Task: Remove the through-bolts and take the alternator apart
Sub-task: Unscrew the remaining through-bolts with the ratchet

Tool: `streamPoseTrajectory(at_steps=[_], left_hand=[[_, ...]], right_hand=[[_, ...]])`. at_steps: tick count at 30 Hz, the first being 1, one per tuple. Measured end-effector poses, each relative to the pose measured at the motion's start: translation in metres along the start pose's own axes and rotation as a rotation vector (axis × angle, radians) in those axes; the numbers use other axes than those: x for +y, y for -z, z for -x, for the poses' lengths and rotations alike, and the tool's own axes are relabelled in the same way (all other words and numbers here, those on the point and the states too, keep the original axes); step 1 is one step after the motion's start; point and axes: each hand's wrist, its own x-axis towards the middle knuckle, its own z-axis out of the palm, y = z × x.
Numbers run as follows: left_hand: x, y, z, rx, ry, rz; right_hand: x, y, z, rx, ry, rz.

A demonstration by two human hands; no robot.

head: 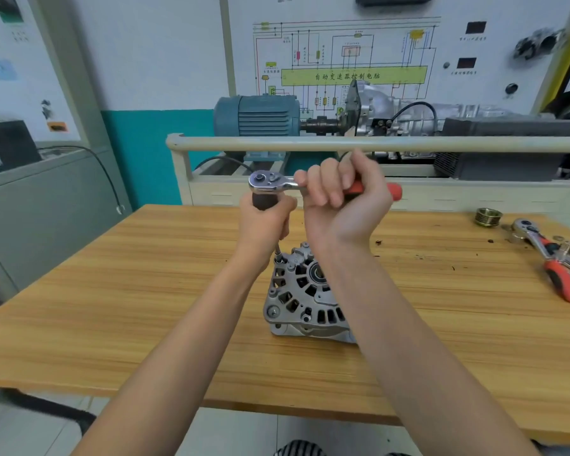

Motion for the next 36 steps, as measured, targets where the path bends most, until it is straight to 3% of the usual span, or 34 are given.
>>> streamPoseTrajectory(at_steps=[4, 7, 10, 14, 17, 21, 26, 29, 31, 36], left_hand=[[-0.003, -0.009, 0.006, 0.213, -0.056, 0.036], [-0.003, -0.010, 0.004, 0.233, -0.030, 0.036], [-0.002, -0.002, 0.005, 0.078, -0.041, -0.022], [0.007, 0.015, -0.001, -0.395, -0.011, -0.103], [0.010, 0.015, -0.009, -0.528, 0.060, -0.118], [0.003, 0.007, -0.003, -0.297, 0.053, 0.027], [-0.001, -0.008, 0.005, 0.147, -0.072, 0.072], [0.001, -0.013, 0.008, 0.235, -0.087, 0.085], [0.001, -0.007, 0.006, 0.133, -0.048, 0.033], [0.012, 0.027, -0.010, -0.553, 0.040, -0.087]], right_hand=[[0.013, 0.001, 0.021, -0.174, 0.263, 0.225], [0.011, 0.000, 0.016, -0.208, 0.263, 0.245], [-0.006, 0.000, -0.004, -0.126, -0.025, 0.111], [-0.027, 0.001, -0.037, 0.016, -0.445, -0.092], [-0.027, 0.000, -0.044, 0.084, -0.475, -0.121], [-0.015, 0.003, -0.021, 0.094, -0.186, -0.094], [0.010, 0.000, 0.020, -0.124, 0.203, 0.163], [0.016, -0.001, 0.023, -0.206, 0.324, 0.283], [0.007, -0.002, 0.014, -0.171, 0.207, 0.222], [-0.024, 0.000, -0.028, 0.040, -0.338, -0.010]])
